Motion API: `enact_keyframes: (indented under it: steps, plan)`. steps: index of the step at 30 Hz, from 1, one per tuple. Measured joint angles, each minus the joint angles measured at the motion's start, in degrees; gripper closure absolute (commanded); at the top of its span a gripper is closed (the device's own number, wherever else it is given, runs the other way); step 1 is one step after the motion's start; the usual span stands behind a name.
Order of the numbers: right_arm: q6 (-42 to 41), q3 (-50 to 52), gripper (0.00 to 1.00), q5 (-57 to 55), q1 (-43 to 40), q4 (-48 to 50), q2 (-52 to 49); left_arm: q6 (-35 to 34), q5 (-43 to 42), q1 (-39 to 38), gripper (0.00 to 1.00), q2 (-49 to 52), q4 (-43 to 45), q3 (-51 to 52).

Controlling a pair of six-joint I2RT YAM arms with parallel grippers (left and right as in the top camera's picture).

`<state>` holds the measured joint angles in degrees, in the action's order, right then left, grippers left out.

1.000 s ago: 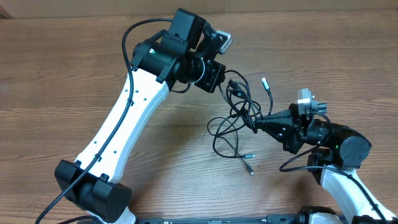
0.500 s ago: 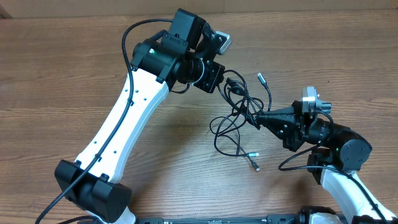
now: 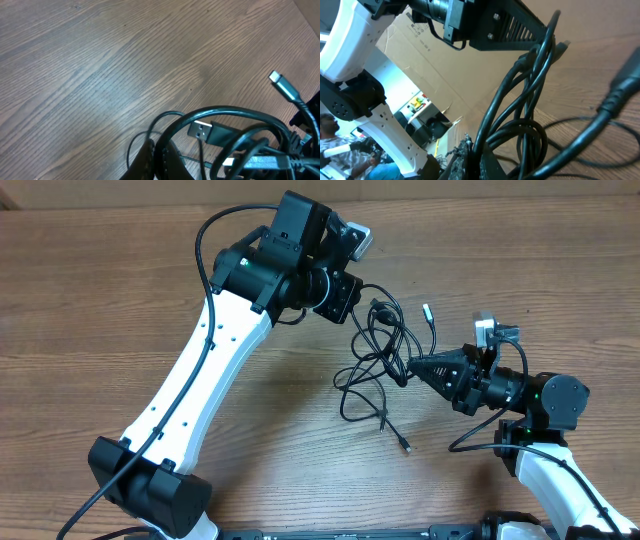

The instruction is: Untangle cables

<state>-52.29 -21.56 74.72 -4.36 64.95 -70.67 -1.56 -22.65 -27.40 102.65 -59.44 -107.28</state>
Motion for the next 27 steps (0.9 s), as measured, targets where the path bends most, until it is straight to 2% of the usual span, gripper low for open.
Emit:
enact_keyframes:
  steps: [5, 12, 19, 27]
  plan:
    - [0.0, 0.0, 0.96, 0.1, 0.0, 1.7, 0.0, -0.3, 0.6, 0.0, 0.96, 0.0, 0.6, 0.0]
    - [0.0, 0.0, 0.96, 1.7, 0.0, 2.7, 0.0, -8.0, 1.8, 1.5, 0.96, 0.0, 0.8, 0.0]
    - [-0.1, 0.0, 0.96, 2.4, 0.0, 11.4, 0.0, -13.9, 1.8, 2.3, 0.96, 0.0, 0.6, 0.0]
    - [-0.2, 0.0, 0.95, 0.8, 0.0, 11.4, 0.0, -14.8, 0.6, 2.4, 0.96, 0.0, 0.5, 0.0]
